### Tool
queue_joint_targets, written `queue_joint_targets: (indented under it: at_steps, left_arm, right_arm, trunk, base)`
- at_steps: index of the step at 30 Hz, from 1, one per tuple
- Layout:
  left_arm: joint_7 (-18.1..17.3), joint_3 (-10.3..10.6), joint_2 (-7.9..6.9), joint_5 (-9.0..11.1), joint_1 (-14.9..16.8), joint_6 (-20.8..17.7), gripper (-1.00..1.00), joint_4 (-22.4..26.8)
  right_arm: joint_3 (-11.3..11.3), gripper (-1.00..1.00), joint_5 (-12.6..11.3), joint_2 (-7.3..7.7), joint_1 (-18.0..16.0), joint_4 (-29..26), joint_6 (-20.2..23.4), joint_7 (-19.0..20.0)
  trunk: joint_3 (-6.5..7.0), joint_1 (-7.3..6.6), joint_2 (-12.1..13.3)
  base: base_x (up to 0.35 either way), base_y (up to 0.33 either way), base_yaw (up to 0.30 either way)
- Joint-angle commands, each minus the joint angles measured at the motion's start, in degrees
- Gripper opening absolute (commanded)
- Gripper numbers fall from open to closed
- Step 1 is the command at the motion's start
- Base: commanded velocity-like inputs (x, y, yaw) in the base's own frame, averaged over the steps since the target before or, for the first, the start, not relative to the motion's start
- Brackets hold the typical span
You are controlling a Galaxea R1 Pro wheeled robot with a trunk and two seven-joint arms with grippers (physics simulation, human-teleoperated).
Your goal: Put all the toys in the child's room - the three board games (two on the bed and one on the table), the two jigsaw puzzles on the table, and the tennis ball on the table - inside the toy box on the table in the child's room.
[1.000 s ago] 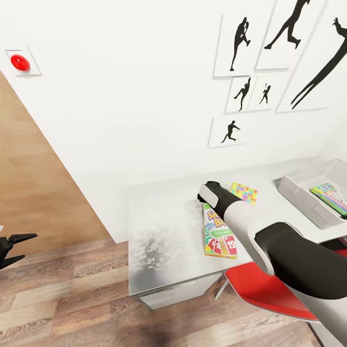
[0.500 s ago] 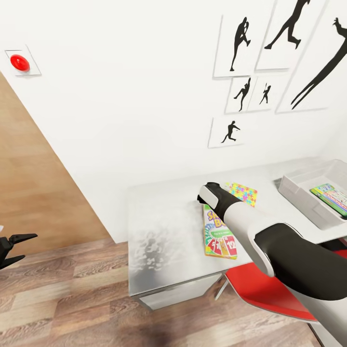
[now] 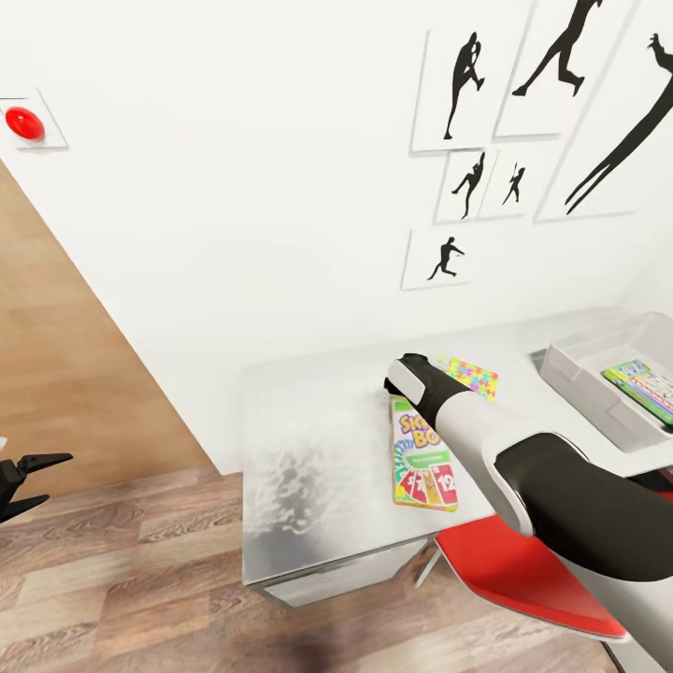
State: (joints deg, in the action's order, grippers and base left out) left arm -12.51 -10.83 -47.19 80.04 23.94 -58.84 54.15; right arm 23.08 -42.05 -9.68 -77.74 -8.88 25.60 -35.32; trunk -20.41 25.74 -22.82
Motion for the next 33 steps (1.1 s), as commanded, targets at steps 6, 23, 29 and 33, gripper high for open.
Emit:
queue_joint_targets:
  at_steps: [6, 23, 29, 33]
  left_arm:
    - [-0.6, -0.1, 0.28, -0.6, 0.1, -0.2, 1.0, 0.0]
    - [-0.6, -0.2, 0.52, -0.6, 0.1, -0.2, 1.0, 0.0]
    - [-0.6, -0.2, 0.52, -0.6, 0.1, -0.2, 1.0, 0.0]
    - [-0.6, -0.2, 0.52, -0.6, 0.1, -0.2, 1.0, 0.0]
  right_arm:
    - [0.5, 1.0, -0.5, 0.86, 0.0, -0.1, 0.4, -0.3]
    - [0.4, 1.0, -0.5, 2.01, 0.0, 0.0, 0.5, -0.3]
    - [0.4, 1.0, -0.5, 2.74, 0.0, 0.5, 0.5, -0.5]
    - [0.4, 1.0, -0.6, 2.87, 0.0, 1.8, 0.3, -0.9]
  trunk:
    - [-0.1, 0.04, -0.1]
    - [-0.1, 0.04, -0.1]
    - [-0.1, 0.04, -0.1]
    - [-0.1, 0.04, -0.1]
  base:
    - [0.092, -0.079, 0.0]
    - [0.007, -0.006, 0.0]
    - [0.0, 0.0, 0.0]
    - [0.0, 0.0, 0.0]
